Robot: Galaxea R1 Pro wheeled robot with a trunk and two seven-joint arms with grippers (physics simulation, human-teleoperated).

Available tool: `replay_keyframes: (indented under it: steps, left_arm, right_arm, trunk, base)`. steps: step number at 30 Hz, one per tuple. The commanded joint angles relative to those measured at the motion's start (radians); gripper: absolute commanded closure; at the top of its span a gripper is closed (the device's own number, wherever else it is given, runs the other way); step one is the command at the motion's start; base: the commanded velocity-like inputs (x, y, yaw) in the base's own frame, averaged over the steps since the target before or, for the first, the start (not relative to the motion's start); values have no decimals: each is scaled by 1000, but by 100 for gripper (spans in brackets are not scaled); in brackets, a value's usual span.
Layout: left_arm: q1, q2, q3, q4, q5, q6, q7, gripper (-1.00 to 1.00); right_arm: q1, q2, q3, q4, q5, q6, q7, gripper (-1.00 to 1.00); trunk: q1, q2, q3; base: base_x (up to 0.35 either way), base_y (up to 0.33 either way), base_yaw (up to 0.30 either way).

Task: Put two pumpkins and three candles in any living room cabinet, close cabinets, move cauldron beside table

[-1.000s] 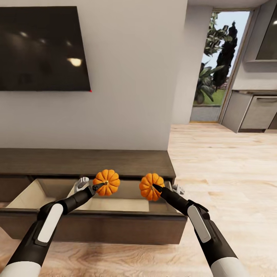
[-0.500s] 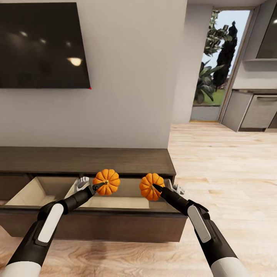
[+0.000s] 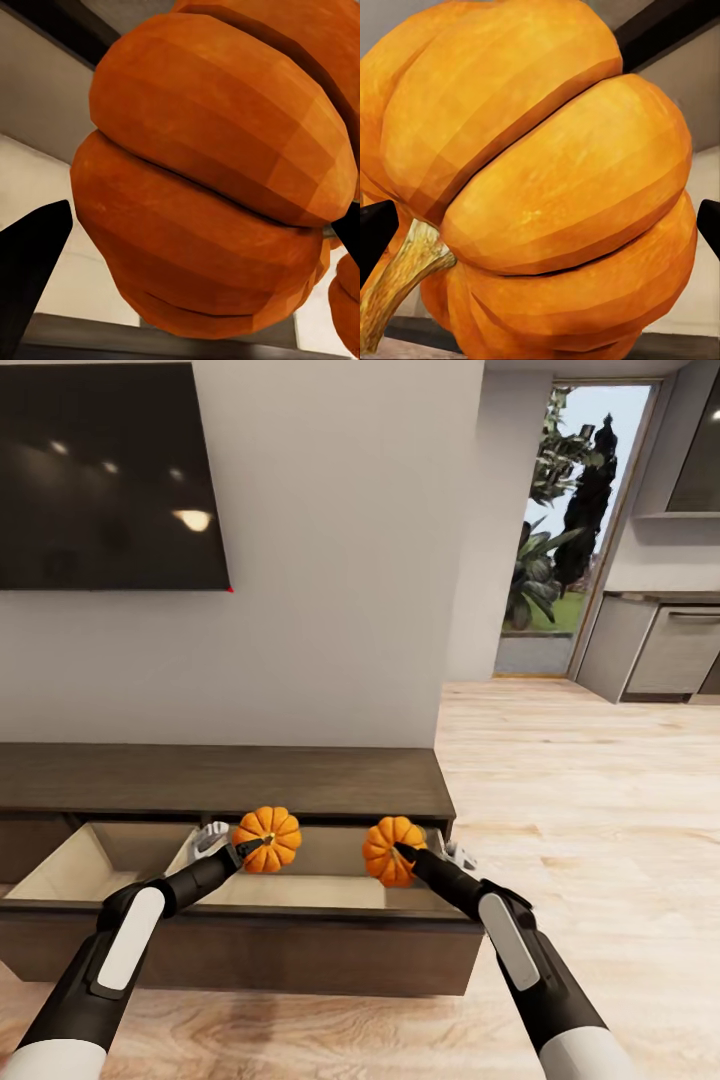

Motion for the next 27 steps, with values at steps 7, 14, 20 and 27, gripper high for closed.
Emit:
replay_keyframes:
  steps: [7, 14, 20, 27]
  left_arm:
    - [-1, -1, 3, -1, 0, 6, 4, 100]
    - [-1, -9, 0, 1, -1, 6, 9, 100]
    - [-1, -50, -13, 2, -8, 6, 30, 100]
    - [-3, -86, -17, 9, -6, 5, 166, 100]
  right_arm:
    - [-23, 4, 39, 13, -2, -22, -25, 100]
    - [-107, 15, 79, 147, -2, -103, -82, 100]
    - [-118, 31, 91, 167, 0, -117, -86, 100]
    - [-154, 52, 98, 236, -1, -146, -87, 100]
  trunk:
    - [0, 0, -1]
    - [0, 0, -1]
    - [0, 0, -1]
    - [0, 0, -1]
  base:
    - [0, 0, 0]
    - [0, 0, 0]
    - [0, 0, 0]
    - [0, 0, 0]
